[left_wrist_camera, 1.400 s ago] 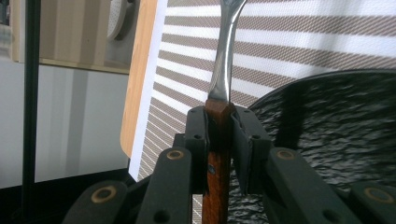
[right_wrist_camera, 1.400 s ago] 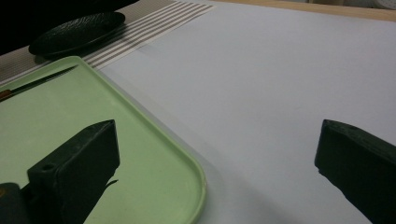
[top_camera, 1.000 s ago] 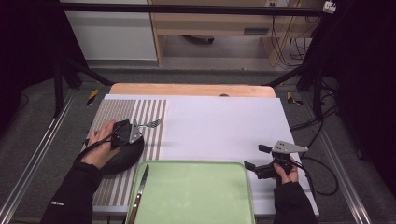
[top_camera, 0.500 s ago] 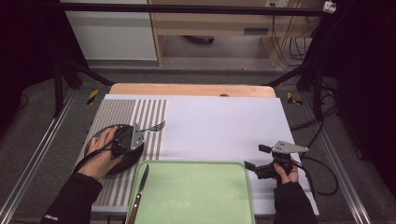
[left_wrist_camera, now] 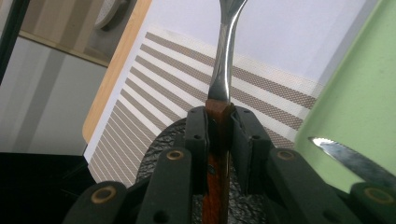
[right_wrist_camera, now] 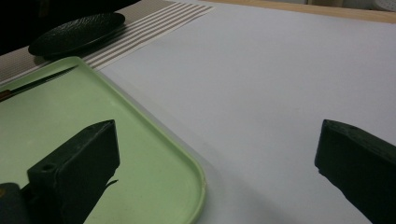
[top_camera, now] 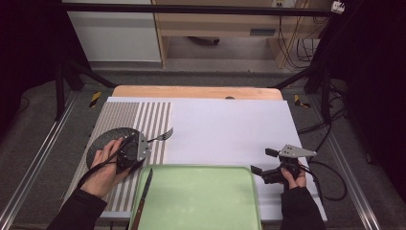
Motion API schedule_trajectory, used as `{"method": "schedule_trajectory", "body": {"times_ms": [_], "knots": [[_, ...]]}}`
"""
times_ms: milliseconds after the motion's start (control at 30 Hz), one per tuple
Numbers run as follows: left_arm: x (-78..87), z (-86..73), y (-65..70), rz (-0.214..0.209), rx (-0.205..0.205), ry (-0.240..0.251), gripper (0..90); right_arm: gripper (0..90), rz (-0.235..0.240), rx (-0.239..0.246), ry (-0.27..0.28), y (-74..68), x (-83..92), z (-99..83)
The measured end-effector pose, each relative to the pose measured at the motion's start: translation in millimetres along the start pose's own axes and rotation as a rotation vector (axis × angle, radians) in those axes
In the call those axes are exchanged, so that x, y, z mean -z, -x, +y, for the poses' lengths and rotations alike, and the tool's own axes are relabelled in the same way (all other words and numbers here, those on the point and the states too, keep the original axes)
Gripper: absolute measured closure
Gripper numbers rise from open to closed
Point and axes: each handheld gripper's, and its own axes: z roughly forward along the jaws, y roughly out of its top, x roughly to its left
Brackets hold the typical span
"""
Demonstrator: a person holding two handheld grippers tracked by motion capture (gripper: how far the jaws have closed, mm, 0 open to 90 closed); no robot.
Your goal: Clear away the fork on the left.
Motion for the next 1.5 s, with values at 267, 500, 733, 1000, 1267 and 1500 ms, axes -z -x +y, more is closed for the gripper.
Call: {"method": "schedule_trajectory", "body": {"times_ms": [267,500,733,1000,1267,1500], "knots": [[9.0,2.7,11.0,-0.037,0.067,0.012,76.7,0.2,0.0,0.0,0.001,-0.1,-0.1,-0.1],[16.3,4.7,20.8,-0.077,0.136,0.016,76.7,0.2,0.0,0.0,0.003,0.0,0.3,0.1],[19.3,7.7,32.9,-0.102,0.175,0.029,76.7,0.2,0.0,0.0,0.002,-0.2,0.1,0.0],[21.6,10.8,48.0,-0.143,0.212,0.023,76.8,0.2,0.0,0.001,0.001,0.0,0.0,0.0],[27.0,12.1,64.3,-0.161,0.221,0.017,76.7,0.2,-0.001,0.0,-0.002,-0.1,0.0,-0.1],[28.7,14.3,77.0,-0.187,0.228,-0.001,76.7,0.2,-0.002,0.001,-0.002,-0.1,-0.3,-0.2]]}}
